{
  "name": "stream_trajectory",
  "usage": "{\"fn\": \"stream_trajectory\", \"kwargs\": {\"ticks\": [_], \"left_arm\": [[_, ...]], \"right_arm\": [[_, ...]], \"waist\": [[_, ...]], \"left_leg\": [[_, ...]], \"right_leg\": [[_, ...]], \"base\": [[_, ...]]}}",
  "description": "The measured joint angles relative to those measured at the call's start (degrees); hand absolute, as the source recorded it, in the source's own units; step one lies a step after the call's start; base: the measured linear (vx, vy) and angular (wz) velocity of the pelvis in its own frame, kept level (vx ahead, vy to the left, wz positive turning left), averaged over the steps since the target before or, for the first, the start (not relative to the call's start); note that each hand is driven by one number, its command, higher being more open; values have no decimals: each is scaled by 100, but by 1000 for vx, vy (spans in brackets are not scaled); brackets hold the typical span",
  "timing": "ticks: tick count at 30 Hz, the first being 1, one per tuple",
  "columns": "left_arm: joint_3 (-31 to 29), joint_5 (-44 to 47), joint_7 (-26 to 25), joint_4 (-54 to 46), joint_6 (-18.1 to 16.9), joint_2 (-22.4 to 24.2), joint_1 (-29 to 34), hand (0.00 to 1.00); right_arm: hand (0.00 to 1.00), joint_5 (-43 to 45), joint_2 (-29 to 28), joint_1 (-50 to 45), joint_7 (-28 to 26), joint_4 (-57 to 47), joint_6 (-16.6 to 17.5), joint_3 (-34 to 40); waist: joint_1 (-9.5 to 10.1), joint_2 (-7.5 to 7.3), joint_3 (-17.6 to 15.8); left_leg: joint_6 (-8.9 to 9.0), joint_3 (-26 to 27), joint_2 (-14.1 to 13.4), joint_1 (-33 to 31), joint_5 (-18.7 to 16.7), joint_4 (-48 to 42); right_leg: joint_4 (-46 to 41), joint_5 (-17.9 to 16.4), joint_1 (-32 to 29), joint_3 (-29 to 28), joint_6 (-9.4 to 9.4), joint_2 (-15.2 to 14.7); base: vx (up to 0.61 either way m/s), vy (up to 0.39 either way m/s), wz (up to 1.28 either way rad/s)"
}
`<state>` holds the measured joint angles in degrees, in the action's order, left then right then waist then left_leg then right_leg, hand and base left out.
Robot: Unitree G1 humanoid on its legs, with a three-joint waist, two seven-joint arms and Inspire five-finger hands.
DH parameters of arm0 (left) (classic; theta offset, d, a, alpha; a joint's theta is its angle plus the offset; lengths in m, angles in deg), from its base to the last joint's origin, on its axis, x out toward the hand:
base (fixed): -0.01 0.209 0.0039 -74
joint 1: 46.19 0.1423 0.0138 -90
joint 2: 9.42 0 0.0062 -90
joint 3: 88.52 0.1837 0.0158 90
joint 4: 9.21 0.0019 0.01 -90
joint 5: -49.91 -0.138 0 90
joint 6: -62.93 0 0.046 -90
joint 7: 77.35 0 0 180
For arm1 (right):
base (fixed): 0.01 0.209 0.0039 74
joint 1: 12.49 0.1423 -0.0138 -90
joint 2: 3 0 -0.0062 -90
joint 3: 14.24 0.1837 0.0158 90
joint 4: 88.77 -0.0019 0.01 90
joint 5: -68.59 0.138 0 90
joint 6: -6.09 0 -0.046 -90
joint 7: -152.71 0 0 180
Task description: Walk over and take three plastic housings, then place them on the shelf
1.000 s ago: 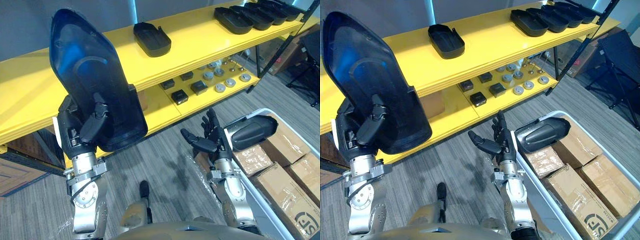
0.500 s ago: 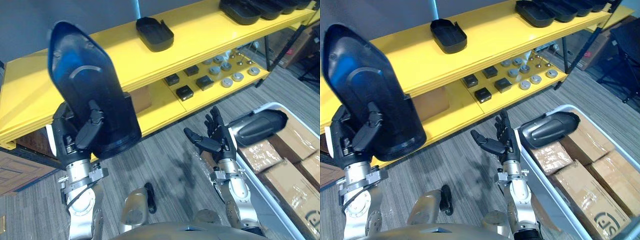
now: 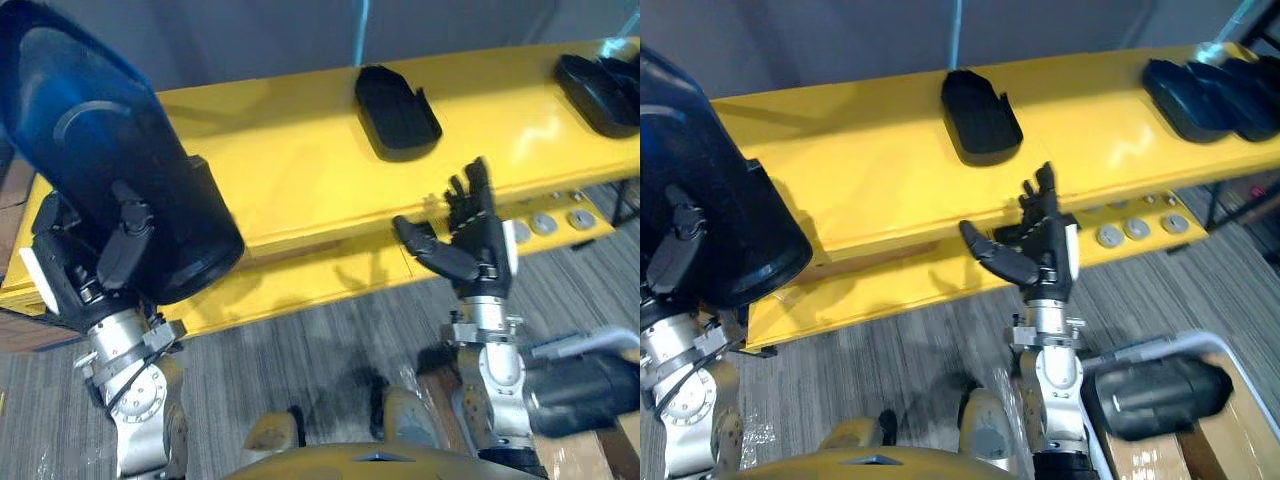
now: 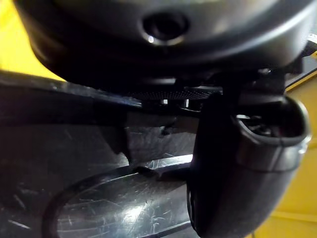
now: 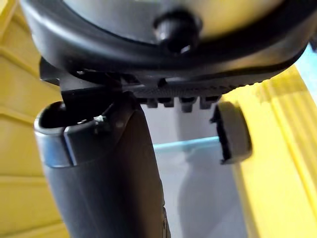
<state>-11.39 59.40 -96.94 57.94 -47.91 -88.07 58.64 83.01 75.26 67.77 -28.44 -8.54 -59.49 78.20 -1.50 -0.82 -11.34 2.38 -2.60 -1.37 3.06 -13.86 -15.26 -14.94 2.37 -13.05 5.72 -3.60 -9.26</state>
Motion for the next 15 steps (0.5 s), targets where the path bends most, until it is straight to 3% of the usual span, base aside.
{"fn": "stream_trajectory", "kwargs": {"ticks": [1, 2, 4, 5, 7, 11, 14, 15], "left_arm": [[54, 75, 39, 71, -10, 46, 44, 0], [116, 153, 102, 93, 4, 204, 160, 0], [153, 169, 291, 96, 7, 335, 172, 0], [190, 192, 519, 96, 6, 401, 127, 0], [294, 251, 704, 91, 4, 409, 123, 0], [403, 288, 765, -34, 4, 404, 111, 0], [407, 287, 699, -25, 110, 391, 120, 0], [402, 284, 667, -6, 134, 391, 128, 0]], "right_arm": [[100, -5, 127, 16, 47, -28, 27, 26], [100, -27, 336, 107, 73, -27, 26, 58], [100, -37, 508, 185, 72, -25, 13, 174], [100, -51, 542, 187, 90, -26, 13, 334], [100, -50, 543, 184, 180, -32, 14, 433], [100, -54, 463, 155, 111, -379, 30, 441], [100, 59, 328, 93, -88, -674, 218, 421], [100, 77, 288, 69, -134, -749, 267, 422]], "waist": [[4, 39, 154], [68, 274, 281], [85, 436, 301], [89, 471, 321], [86, 480, 327], [95, 500, 340], [61, 420, 319], [34, 369, 274]], "left_leg": [[189, -84, -69, 58, -159, 0], [220, -31, -403, 18, -159, 25], [292, 287, -659, 45, -89, 96], [328, 713, -786, 93, 78, 201], [325, 1171, -817, 249, 289, 389], [318, 1342, -796, 306, 403, 576], [261, 1347, -741, -130, 440, -178], [139, 1434, -727, -341, 519, -636]], "right_leg": [[101, 59, 132, 226, -59, -25], [437, 95, 317, 432, 18, 214], [835, 151, 620, 718, 103, 393], [1026, 155, 819, 932, 168, 452], [1104, 136, 1017, 1119, 197, 441], [1239, 124, 1128, 1231, 204, 432], [1395, 119, 1226, 1354, 204, 307], [1461, 125, 1347, 1436, 201, 190]], "base": [[346, -326, 69], [333, -306, 60], [240, -210, 57], [193, -183, 68], [126, -113, 54], [32, -10, 23], [-66, 29, 29], [-74, 20, 41]]}}
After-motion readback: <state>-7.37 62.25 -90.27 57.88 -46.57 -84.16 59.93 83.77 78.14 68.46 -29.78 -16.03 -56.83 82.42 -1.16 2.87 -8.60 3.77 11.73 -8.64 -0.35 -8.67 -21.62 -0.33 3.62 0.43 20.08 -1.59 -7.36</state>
